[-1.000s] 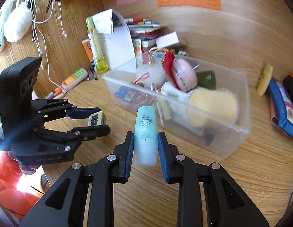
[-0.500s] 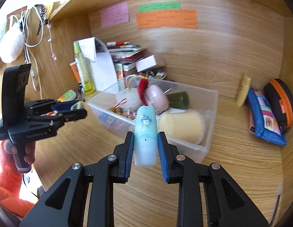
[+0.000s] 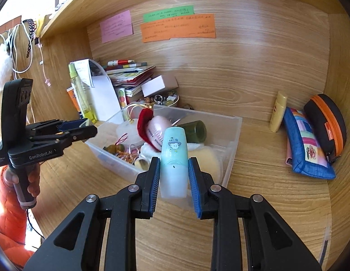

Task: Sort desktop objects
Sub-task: 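Carry the blue tube and dotted tile over the clear box and lower them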

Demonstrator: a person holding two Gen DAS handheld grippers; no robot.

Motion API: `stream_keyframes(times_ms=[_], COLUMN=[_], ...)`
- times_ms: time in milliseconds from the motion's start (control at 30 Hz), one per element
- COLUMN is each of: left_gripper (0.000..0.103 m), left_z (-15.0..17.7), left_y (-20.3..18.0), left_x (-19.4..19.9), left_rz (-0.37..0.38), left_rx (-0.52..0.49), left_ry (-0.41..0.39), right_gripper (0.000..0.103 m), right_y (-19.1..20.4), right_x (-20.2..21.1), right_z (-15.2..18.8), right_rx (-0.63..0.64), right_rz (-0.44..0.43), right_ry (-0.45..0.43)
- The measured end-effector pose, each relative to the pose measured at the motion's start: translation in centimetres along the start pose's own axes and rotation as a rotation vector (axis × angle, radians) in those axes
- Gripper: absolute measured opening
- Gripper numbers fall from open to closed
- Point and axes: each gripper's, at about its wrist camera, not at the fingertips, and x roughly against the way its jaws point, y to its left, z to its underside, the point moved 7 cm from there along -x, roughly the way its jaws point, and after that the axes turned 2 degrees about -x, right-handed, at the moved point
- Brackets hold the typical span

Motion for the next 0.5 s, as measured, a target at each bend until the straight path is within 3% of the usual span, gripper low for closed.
stream_keyframes(times_ms=[500], left_gripper=[0.039], left_z=[-0.8], left_y=[-2.1], left_x=[-4.0], left_rz=[0.086], left_rx=[-0.012], left_ry=[0.047], right_gripper=[0.023], right_y=[-0.4], right_x=[-3.0], right_z=[-3.0], right_rx=[0.049], right_rz=[0.032], right_ry=[0.021])
